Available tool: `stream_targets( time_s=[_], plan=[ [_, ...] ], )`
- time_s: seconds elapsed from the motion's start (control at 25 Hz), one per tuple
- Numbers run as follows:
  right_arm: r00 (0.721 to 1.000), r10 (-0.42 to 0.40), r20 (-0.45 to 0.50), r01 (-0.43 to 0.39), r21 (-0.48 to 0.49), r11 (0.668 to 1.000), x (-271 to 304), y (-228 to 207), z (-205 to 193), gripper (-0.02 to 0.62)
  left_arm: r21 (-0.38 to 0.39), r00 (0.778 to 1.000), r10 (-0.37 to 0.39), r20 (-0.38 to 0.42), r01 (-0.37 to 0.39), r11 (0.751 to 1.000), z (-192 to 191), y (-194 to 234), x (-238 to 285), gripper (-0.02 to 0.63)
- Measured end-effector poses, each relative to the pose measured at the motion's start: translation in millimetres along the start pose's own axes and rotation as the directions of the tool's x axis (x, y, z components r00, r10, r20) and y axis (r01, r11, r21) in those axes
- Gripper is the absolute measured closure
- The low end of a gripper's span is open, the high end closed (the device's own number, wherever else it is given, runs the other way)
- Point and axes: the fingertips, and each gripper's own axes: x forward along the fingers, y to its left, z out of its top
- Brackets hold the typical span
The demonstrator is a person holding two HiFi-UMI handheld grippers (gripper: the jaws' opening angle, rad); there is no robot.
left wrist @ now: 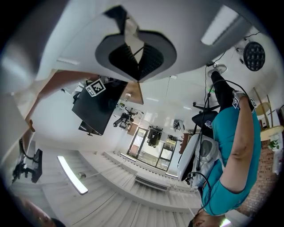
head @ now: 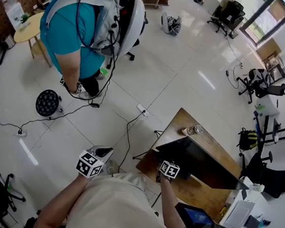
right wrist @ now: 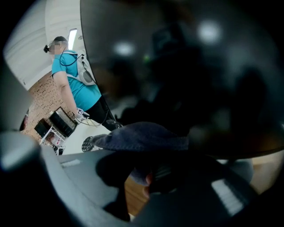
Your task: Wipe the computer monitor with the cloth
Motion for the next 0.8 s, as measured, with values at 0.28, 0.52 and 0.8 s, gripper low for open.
stream_targets(
  time_s=[0.28, 0.52, 0.8],
  plan=[
    [1.000, 0.010, -0.016, -0.010, -0.008, 1.000, 5, 10, 4, 0.512, -0.015, 0.999, 0.020, 0.026, -0.020, 1.000, -2, 1, -10, 0.604],
    [0.999, 0.039, -0.034, -0.039, 0.002, 0.999, 9, 24, 7, 0.512, -0.025, 0.999, 0.028, 0.039, -0.027, 0.999, -2, 1, -15, 0.604],
    [0.996, 0.086, 0.010, -0.086, 0.006, 0.996, 2, 43, 24, 0.512, -0.015, 0.999, 0.010, 0.042, -0.009, 1.000, -2, -7, -11, 0.604]
  ],
)
